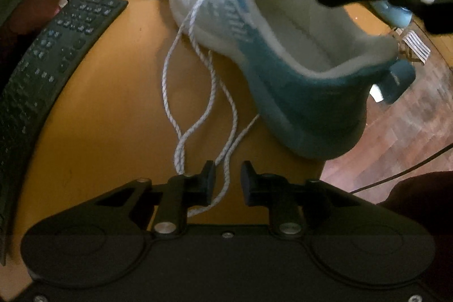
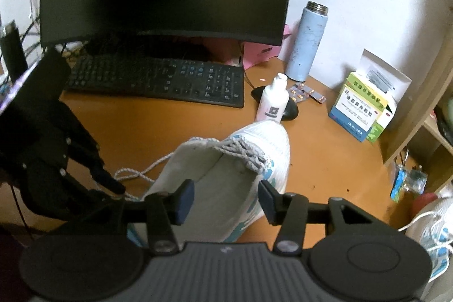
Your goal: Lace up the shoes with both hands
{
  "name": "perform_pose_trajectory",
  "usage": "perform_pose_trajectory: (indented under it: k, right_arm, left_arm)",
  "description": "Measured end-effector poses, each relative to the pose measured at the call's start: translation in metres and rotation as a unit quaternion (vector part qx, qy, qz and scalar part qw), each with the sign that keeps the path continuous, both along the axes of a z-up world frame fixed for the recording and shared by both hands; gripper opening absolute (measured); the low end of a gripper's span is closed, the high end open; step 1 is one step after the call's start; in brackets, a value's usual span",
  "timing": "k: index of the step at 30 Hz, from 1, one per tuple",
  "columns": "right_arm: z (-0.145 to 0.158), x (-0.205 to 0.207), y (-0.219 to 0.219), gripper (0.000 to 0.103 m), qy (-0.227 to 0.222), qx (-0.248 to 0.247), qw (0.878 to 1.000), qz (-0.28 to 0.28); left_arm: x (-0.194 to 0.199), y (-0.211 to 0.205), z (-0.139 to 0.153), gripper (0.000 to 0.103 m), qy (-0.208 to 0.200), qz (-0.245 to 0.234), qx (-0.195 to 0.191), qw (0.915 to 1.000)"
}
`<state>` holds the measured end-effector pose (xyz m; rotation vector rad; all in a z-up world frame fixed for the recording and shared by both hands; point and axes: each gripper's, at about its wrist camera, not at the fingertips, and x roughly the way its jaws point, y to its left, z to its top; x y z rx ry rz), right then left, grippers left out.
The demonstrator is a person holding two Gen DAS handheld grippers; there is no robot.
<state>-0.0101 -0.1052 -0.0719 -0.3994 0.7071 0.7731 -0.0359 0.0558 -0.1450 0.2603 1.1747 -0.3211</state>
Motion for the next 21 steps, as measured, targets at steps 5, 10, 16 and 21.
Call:
perform_pose_trajectory:
  k: [5,10,16,21]
  right_arm:
    - [0.006,0.013,-0.01,0.055,0.046,0.059,0.997,-0.037]
    - [0.011,0.027,-0.02,0.056,0.09,0.115,0.986,-0.077]
    - [0.01,0.046,-0.038,0.054,0.18,0.223,0.95,-0.123]
    - [0.006,0.063,-0.049,0.045,0.271,0.327,0.893,-0.149]
  left_arm:
    - [-0.006,0.021,0.011,0.001,-0.021,0.001,0.014,0.9997]
    - [-0.008,0.064,0.051,0.001,-0.074,0.035,0.02,0.9964]
    - [0.013,0.089,0.11,0.001,-0.166,0.077,0.028,0.9827]
    - [0.03,0.056,0.143,0.001,-0.224,0.034,-0.015,0.974]
